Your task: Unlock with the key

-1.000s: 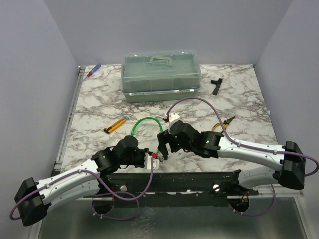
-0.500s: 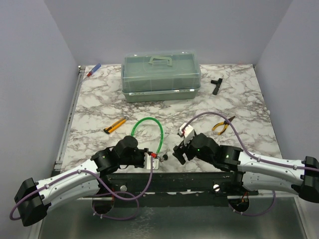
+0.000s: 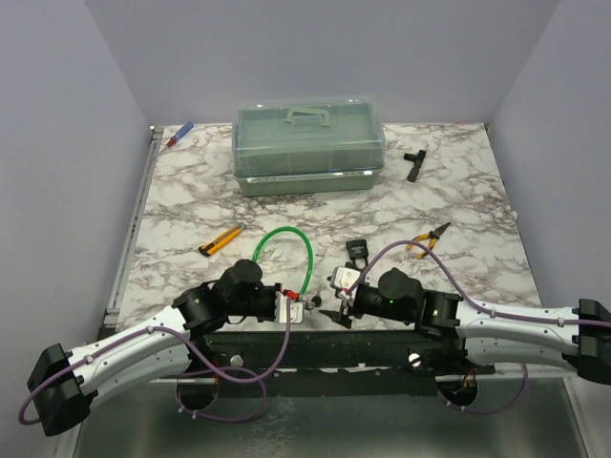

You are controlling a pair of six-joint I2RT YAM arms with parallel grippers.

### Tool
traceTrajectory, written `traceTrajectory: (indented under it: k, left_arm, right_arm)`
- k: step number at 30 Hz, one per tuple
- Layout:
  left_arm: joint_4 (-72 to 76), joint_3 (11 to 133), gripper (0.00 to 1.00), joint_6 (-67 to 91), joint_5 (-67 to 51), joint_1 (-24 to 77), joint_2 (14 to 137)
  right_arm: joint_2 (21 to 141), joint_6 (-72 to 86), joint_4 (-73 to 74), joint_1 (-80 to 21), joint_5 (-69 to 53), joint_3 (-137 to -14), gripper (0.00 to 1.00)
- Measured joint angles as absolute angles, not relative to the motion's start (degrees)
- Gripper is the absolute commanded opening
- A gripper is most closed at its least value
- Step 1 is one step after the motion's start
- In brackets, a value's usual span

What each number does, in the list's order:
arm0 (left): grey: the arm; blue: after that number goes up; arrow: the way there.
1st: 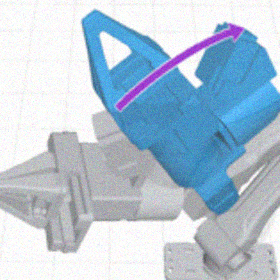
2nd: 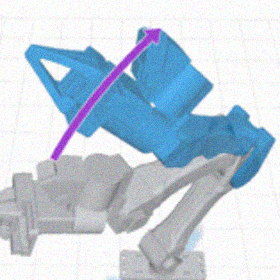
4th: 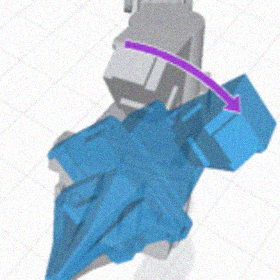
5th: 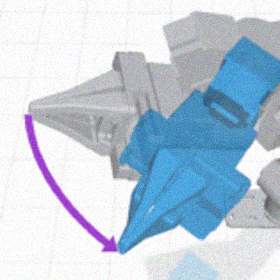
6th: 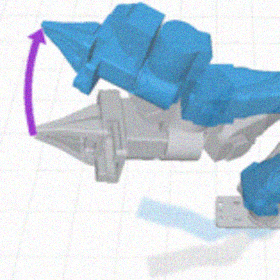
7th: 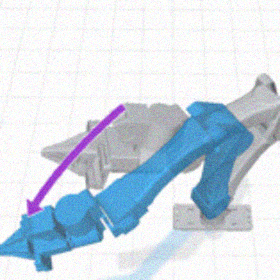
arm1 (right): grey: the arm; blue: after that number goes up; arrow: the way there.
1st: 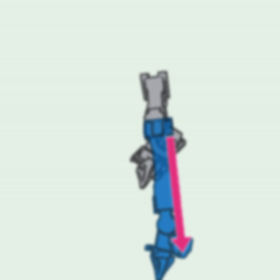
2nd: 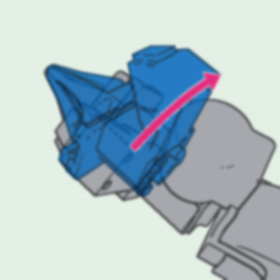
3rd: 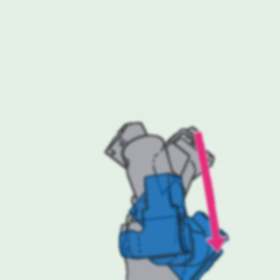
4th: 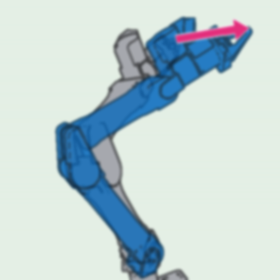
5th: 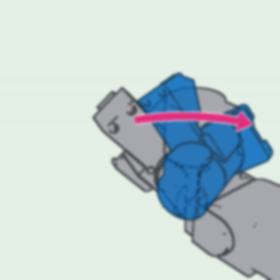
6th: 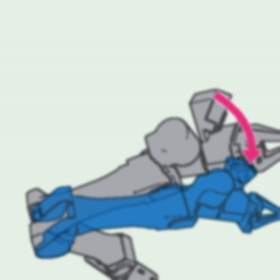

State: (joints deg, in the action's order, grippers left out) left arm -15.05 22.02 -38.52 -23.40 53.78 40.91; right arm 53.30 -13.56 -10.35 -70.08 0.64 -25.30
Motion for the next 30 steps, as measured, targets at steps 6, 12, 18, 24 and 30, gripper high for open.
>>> traceTrajectory:
  k: [6, 12, 18, 24, 30]
  left_arm:
    - [-15.05, 22.02, 0.0, -38.33, -23.62, 53.63, 40.38]
    - [-15.05, 22.02, 0.0, -38.28, -23.7, 53.58, 40.4]
    - [-15.05, 22.02, 0.0, -38.09, -23.88, 53.32, 40.38]
    - [-15.05, 22.02, 0.0, -38.04, -24.03, 53.21, 40.4]
    - [-15.05, 22.02, 0.0, -37.91, -24.12, 53.21, 40.4]
  right_arm:
    - [54.22, -19.81, -12.05, -71.81, -0.67, -25.17, 0.7]
    - [55.13, -22.68, -13.47, -72.2, -1.52, -25.17, 0.59]
    - [58.17, -24.1, -14.22, -73.14, -2.87, -25.17, 0.56]
    - [59.83, -25.3, -15.49, -73.6, -2.98, -25.17, 0.52]
    - [60.55, -25.69, -17.12, -73.84, -2.98, -25.23, 0.48]
